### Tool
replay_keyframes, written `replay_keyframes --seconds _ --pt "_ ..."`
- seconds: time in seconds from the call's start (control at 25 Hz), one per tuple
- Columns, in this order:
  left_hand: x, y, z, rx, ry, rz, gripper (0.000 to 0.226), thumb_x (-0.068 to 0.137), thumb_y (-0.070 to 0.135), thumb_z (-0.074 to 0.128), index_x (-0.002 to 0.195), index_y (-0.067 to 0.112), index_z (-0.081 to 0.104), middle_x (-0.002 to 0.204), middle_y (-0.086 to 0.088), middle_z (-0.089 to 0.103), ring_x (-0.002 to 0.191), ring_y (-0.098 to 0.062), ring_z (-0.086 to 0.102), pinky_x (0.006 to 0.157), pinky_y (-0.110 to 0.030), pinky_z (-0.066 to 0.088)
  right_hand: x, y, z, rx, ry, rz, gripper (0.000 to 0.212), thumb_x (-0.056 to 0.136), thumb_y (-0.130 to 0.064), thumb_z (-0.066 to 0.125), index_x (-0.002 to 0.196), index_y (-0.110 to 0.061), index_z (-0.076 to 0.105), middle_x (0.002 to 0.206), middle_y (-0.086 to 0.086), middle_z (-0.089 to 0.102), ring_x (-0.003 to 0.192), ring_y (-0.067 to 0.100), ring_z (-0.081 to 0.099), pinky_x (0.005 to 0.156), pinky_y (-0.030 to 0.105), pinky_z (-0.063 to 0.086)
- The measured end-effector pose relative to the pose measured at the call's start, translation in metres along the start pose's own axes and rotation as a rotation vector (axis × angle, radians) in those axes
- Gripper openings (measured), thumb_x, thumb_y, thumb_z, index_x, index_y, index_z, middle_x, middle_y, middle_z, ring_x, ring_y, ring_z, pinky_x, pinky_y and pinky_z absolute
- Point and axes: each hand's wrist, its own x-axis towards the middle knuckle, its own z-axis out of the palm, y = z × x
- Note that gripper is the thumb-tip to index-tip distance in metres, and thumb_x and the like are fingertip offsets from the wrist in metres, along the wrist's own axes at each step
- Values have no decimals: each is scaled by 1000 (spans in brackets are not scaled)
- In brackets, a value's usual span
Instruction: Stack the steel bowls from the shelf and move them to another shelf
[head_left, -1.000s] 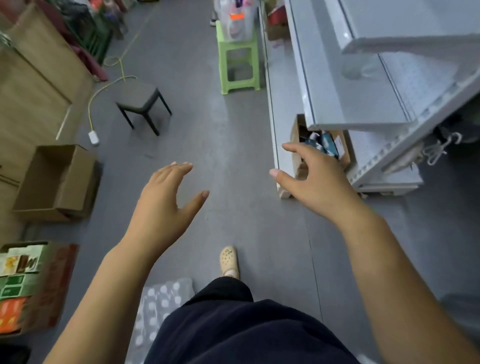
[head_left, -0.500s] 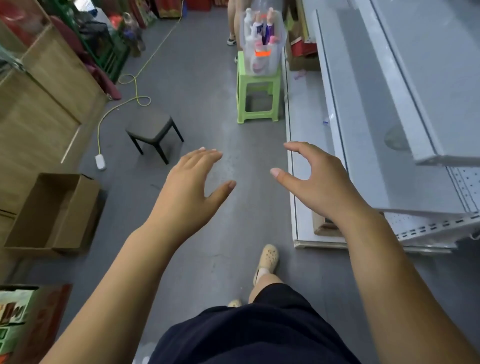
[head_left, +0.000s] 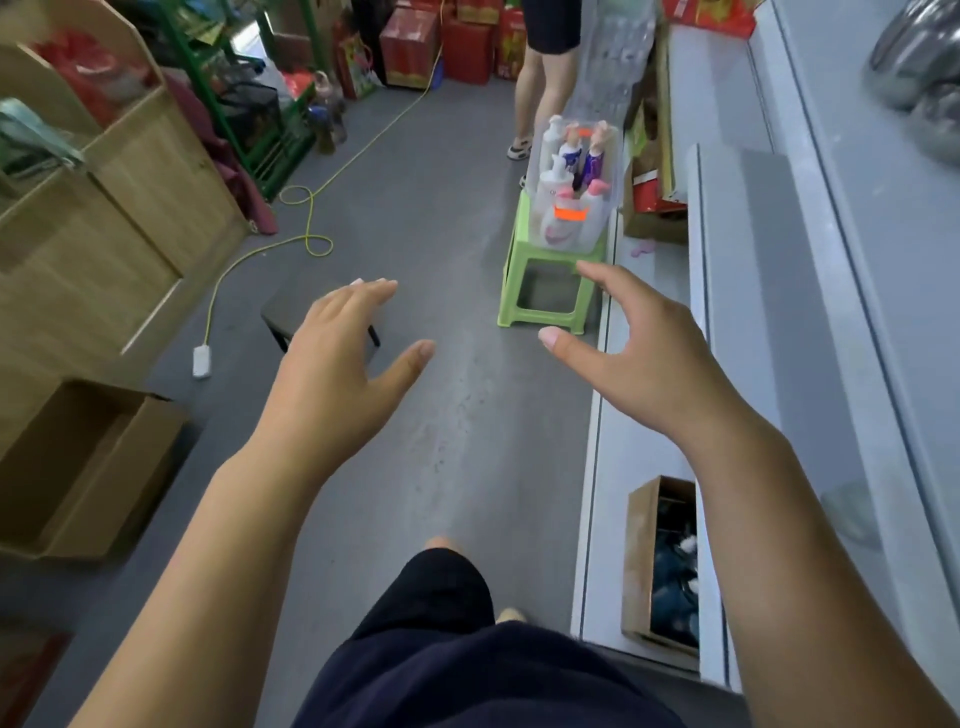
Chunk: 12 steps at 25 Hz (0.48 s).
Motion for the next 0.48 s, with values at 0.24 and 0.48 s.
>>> replay_keyframes --seconds 0.24,0.48 --pt "135 -14 29 -38 -25 67 63 94 44 67 148 20 48 152 2 50 149 -13 31 109 -22 23 107 23 -5 -15 84 64 67 92 -45 76 152 -32 49 142 -21 51 128 -8 42 82 -10 23" --pt "322 11 39 -38 -120 377 63 93 47 66 147 20 49 150 2 53 148 -15 35 114 -30 30 237 20 -19 -9 386 130 64 93 -47 73 148 -24 53 150 -18 48 138 -1 42 100 2 25"
